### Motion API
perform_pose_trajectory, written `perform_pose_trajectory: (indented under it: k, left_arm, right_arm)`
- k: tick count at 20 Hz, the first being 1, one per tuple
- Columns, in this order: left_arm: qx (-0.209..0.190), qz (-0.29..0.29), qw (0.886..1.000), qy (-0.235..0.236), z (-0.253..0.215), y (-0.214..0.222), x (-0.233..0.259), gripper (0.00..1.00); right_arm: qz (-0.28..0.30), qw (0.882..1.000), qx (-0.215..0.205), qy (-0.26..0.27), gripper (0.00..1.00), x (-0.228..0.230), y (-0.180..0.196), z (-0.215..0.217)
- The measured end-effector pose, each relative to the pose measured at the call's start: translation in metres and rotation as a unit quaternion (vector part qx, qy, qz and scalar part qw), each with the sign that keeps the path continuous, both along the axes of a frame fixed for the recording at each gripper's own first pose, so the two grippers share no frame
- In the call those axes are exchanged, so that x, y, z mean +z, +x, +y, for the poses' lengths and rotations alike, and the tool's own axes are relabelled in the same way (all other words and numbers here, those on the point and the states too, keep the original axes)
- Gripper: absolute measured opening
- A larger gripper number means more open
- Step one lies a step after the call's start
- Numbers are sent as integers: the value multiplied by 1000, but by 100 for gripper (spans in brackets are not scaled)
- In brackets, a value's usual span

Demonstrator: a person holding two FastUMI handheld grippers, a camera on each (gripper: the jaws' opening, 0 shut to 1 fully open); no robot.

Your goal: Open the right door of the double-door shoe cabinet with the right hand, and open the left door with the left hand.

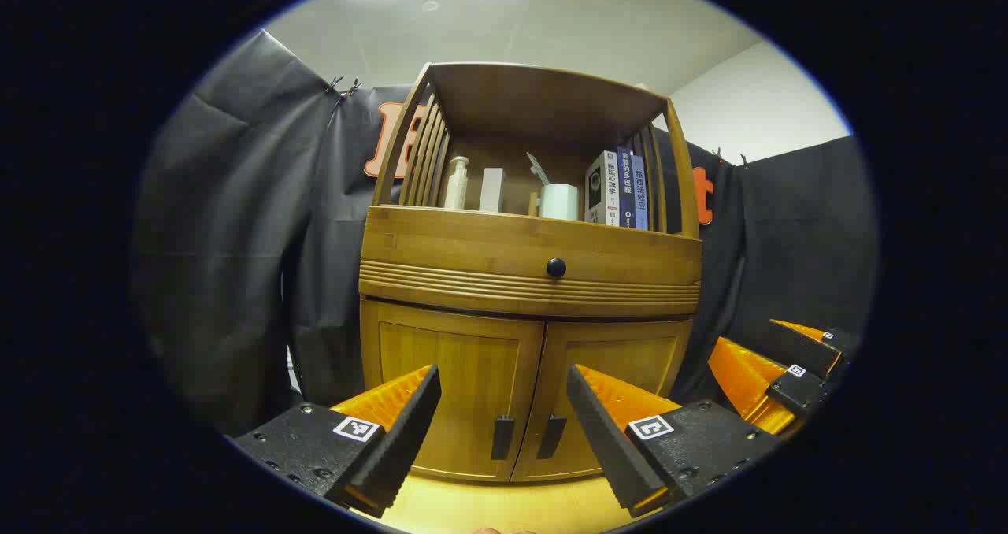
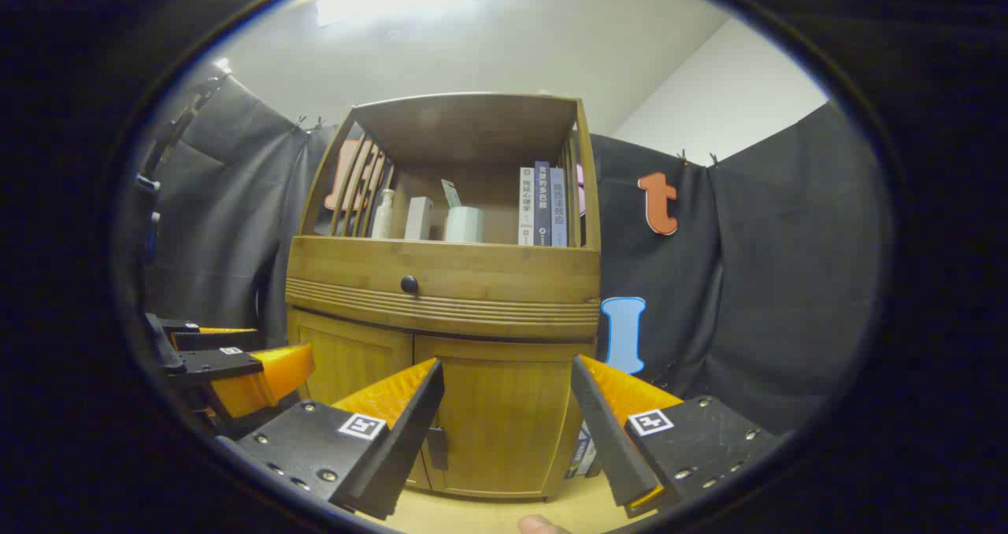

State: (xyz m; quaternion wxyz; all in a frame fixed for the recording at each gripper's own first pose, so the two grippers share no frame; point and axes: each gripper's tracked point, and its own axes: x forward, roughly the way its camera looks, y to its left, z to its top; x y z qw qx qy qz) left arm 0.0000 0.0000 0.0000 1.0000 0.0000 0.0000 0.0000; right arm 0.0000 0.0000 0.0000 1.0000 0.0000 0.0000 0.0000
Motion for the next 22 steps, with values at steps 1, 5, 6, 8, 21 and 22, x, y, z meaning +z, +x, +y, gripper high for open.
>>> perform_pose_trajectory:
  k: [1,5,6,8,21,22]
  left_arm:
    - [2,-2,1000,1,1,-2,2,99]
    - [11,-9,1000,3,6,-9,7,98]
    - [14,-10,1000,5,6,-10,8,99]
    - [18,-9,1000,6,8,-12,10,99]
    - [35,-8,999,10,13,-17,11,99]
    - [41,-7,999,13,18,-19,11,99]
  right_arm:
    - [-1,1000,0,1,98,1,-1,0]
    - [-2,1000,2,4,99,4,-6,2]
    - [-1,1000,2,5,98,4,-6,3]
    - [2,1000,4,5,96,2,-7,5]
    - [35,999,16,16,96,-33,3,16]
    - [43,999,19,18,96,-41,8,19]
